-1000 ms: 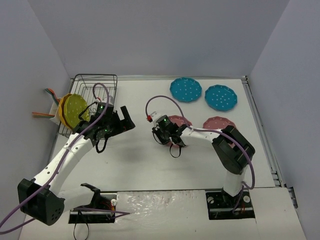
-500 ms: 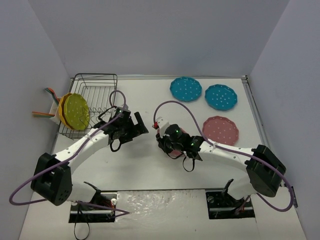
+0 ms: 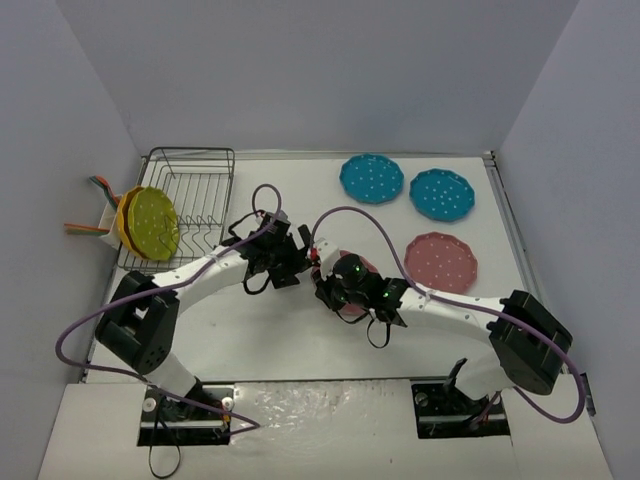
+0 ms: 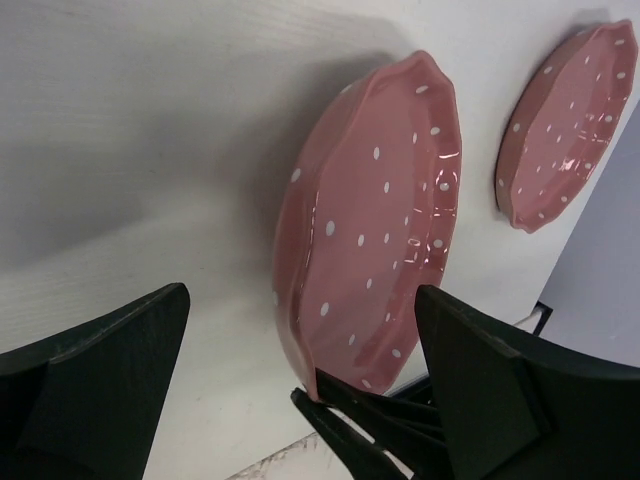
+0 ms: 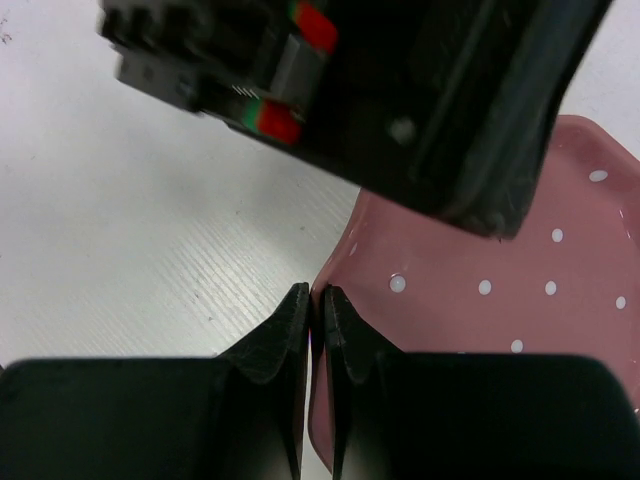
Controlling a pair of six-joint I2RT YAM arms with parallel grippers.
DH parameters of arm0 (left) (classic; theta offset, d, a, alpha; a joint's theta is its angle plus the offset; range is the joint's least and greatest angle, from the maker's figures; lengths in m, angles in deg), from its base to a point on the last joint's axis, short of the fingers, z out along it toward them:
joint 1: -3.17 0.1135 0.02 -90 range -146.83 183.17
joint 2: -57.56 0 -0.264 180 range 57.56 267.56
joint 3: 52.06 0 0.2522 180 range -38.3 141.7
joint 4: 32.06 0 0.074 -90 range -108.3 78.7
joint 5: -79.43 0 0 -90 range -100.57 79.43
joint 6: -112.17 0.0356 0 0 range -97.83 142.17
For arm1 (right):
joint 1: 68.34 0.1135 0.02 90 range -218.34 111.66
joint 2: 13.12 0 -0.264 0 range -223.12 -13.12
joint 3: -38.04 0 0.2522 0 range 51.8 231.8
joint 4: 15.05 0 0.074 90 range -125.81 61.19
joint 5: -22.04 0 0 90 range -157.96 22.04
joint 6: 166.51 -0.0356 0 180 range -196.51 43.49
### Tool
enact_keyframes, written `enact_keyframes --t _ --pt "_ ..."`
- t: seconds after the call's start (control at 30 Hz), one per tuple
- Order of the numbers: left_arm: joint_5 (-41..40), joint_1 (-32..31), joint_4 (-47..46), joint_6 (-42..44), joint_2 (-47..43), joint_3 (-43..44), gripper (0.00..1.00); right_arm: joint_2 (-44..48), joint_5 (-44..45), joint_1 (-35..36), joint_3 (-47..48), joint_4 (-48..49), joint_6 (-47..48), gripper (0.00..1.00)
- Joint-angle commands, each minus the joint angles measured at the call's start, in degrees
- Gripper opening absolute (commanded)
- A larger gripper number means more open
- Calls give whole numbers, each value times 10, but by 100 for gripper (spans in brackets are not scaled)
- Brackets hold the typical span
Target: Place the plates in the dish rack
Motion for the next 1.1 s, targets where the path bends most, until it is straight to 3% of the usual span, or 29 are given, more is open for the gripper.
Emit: enact_keyframes --t 0.0,0.2,0.47,0.53,0.6,0.67,0.7,0.83,0.9,1.07 --pt "43 -15 -59 -35 32 35 90 39 4 2 2 84 -8 0" --pt "69 -21 -96 -57 65 36 74 50 6 2 -7 100 -13 0" --pt "60 -23 -93 -56 61 42 30 59 9 2 -19 103 -15 0" --pt "57 -24 -91 -56 59 42 8 65 9 2 -21 103 -17 0" --pt "57 -23 -90 -55 56 44 0 73 10 2 -23 100 -16 0" --pt "54 -23 -85 -53 50 46 0 81 13 3 -23 95 -18 0" --pt "53 -24 -82 -49 44 49 0 88 15 3 -22 88 -19 7" --pt "44 -24 -49 -15 15 82 0 124 36 3 -9 44 -25 52" --pt "29 -24 -6 20 -2 107 0 150 42 2 6 11 -26 70" --pt "-57 -19 127 148 -47 204 0 218 76 3 36 -52 -30 94"
